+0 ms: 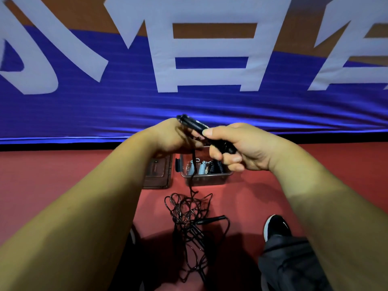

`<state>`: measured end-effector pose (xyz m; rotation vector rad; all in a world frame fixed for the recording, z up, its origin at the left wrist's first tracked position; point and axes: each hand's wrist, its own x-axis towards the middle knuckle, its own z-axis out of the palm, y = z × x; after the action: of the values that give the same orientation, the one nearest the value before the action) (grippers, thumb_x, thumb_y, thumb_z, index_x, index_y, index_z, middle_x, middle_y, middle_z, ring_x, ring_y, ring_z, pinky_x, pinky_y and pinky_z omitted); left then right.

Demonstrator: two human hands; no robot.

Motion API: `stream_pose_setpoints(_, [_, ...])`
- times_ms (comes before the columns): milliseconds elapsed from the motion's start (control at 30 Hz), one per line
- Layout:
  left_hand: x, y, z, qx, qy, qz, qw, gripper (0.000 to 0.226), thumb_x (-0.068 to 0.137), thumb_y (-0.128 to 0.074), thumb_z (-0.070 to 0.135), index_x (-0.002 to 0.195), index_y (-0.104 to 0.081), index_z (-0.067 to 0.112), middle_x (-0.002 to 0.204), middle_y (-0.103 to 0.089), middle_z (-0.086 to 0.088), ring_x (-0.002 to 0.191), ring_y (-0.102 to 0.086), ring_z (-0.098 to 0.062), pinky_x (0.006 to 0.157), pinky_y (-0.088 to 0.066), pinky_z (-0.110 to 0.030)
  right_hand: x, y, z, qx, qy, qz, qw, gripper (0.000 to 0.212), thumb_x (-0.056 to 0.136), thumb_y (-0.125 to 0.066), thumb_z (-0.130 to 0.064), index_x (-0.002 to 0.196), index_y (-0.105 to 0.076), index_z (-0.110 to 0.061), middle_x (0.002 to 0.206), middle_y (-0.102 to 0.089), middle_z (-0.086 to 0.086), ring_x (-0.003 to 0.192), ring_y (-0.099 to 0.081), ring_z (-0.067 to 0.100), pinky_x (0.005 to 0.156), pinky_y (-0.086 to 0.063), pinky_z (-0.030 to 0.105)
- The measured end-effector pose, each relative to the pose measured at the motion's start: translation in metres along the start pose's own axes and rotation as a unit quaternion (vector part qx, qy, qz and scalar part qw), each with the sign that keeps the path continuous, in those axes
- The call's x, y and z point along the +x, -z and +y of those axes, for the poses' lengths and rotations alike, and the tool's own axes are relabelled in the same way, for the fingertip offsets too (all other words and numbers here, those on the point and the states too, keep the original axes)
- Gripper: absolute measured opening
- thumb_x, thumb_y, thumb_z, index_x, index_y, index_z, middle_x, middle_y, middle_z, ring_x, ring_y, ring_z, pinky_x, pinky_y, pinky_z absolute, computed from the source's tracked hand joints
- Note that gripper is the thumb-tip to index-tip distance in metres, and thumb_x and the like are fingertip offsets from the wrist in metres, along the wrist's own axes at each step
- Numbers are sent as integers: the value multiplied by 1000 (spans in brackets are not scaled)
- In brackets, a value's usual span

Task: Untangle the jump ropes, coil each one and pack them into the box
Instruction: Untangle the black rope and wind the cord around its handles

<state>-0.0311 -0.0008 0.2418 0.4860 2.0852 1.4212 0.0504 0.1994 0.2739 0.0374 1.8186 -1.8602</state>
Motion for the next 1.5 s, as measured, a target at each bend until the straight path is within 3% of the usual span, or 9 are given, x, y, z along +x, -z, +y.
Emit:
stream_pose_setpoints(167, [-7,11,13,26,-14,-24,999,16,86,-76,-7,98,-75,3,91,-77,-18,80,-74,-25,74,-60,-36,-5,0,3,-57,-73,-104,990,40,90,-67,-39,116,-67,-9,73,-65,12,43,-48,14,52,-57,32])
stream_pose_setpoints(333, [-5,9,22,29,-26,-29,999,27,74,-82,-13,77,-72,12,91,-78,-7,108,-75,-31,100,-58,-47,-8,3,3,-121,-131,-159,971,18,101,-68,-32,100,-63,-14,77,-67,13,48,-59,16,58,-58,33])
stream_pose_setpoints(533, [-4,-4,40,266,-75,-1,961,23,77,-85,3,83,-75,22,81,-76,5,77,-72,-10,76,-58,-28,-3,3,9,-183,-171,-85,964,22,104,-67,-32,108,-56,-13,93,-77,18,70,-74,25,66,-62,36])
stream_pose_setpoints(633, [-2,-5,38,329,-86,-1,940,32,78,-84,3,94,-73,28,87,-72,8,80,-69,-9,75,-55,-27,2,6,15,-216,-172,-68,959,24,105,-66,-31,116,-52,-15,103,-80,17,81,-77,24,68,-59,32])
stream_pose_setpoints(867, [7,-4,20,465,-51,-37,883,36,83,-80,4,102,-75,35,101,-71,10,93,-67,-13,80,-53,-27,9,10,21,-284,-172,-18,943,11,105,-67,-23,108,-61,-14,102,-77,6,70,-71,19,49,-52,26])
stream_pose_setpoints(1067, [9,-27,26,542,-101,47,833,9,87,-74,34,91,-66,34,96,-57,7,91,-61,-26,66,-49,-37,18,8,27,-315,-192,40,928,13,107,-59,-21,110,-64,-10,101,-81,15,54,-64,16,44,-48,25])
stream_pose_setpoints(1233, [9,-45,32,611,-123,161,765,16,95,-57,19,111,-58,21,104,-57,-5,77,-51,-35,57,-31,-38,29,18,23,-315,-127,189,921,18,103,-59,-20,109,-62,-4,89,-78,23,55,-66,29,49,-52,32])
stream_pose_setpoints(1367, [13,-49,30,556,-84,182,806,10,98,-52,15,107,-54,16,88,-56,-7,78,-54,-36,58,-35,-39,31,20,16,-393,-62,270,877,20,97,-60,-29,97,-63,-9,80,-76,19,58,-70,33,66,-62,44])
stream_pose_setpoints(1500, [13,-47,29,344,-31,133,929,14,104,-58,25,110,-59,12,91,-69,-10,78,-68,-30,67,-56,-41,33,24,17,-418,-36,316,851,19,98,-58,-33,98,-62,-14,88,-74,12,63,-71,32,68,-61,42])
